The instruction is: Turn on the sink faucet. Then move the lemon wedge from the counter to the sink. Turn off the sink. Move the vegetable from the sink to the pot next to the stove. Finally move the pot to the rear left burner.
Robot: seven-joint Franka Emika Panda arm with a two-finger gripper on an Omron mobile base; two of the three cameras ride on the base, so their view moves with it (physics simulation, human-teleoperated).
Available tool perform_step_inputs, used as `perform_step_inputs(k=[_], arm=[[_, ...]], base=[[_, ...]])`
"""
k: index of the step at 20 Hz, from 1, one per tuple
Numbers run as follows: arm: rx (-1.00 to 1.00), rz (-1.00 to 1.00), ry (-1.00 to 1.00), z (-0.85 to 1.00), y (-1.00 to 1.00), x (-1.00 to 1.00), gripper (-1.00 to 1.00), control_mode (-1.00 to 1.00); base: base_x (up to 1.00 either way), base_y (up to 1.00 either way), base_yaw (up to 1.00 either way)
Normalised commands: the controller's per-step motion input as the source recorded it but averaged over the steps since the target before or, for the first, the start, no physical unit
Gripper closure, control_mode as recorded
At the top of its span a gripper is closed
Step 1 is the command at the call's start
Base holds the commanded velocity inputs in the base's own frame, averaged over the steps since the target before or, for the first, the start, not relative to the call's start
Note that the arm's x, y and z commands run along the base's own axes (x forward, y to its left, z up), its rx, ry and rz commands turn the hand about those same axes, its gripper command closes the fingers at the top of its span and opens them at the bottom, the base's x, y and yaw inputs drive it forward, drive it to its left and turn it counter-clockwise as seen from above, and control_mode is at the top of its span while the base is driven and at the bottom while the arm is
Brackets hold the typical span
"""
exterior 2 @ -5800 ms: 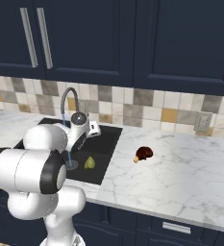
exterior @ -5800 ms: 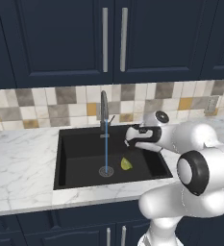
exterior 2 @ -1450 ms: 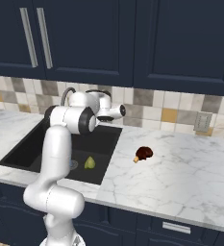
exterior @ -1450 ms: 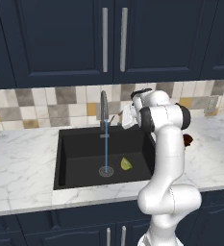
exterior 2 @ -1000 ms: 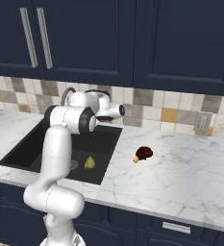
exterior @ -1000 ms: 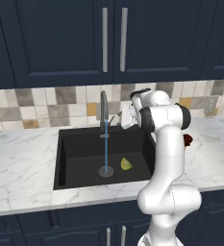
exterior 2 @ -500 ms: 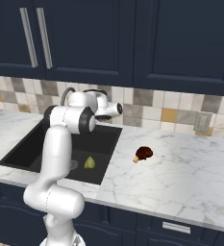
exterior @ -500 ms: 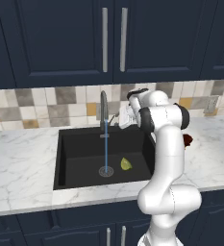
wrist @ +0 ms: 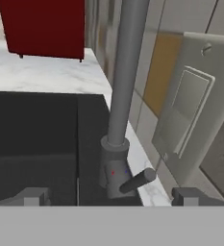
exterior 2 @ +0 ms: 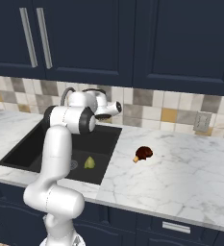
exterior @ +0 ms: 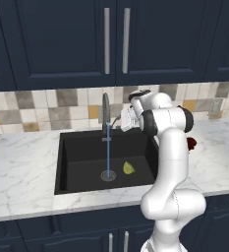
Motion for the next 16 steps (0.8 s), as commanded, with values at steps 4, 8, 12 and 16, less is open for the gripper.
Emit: perform_step_inputs(k=[4,8,12,16], arm=[[0.00,0.05,0.02,0.00,0.16,0.02,-1.00,-1.00],[0.00,0.06,0.01,0.00,0.18,0.01,-1.00,-1.00],[0.00,0.06,0.00,0.00,0.19,0.00,-1.00,-1.00],[0.00,0.07,0.00,0.00,0.21,0.00,-1.00,-1.00]], base=[[0.00,0.00,0.00],[0.00,0.00,0.00],[0.00,0.00,0.00],[0.00,0.00,0.00]])
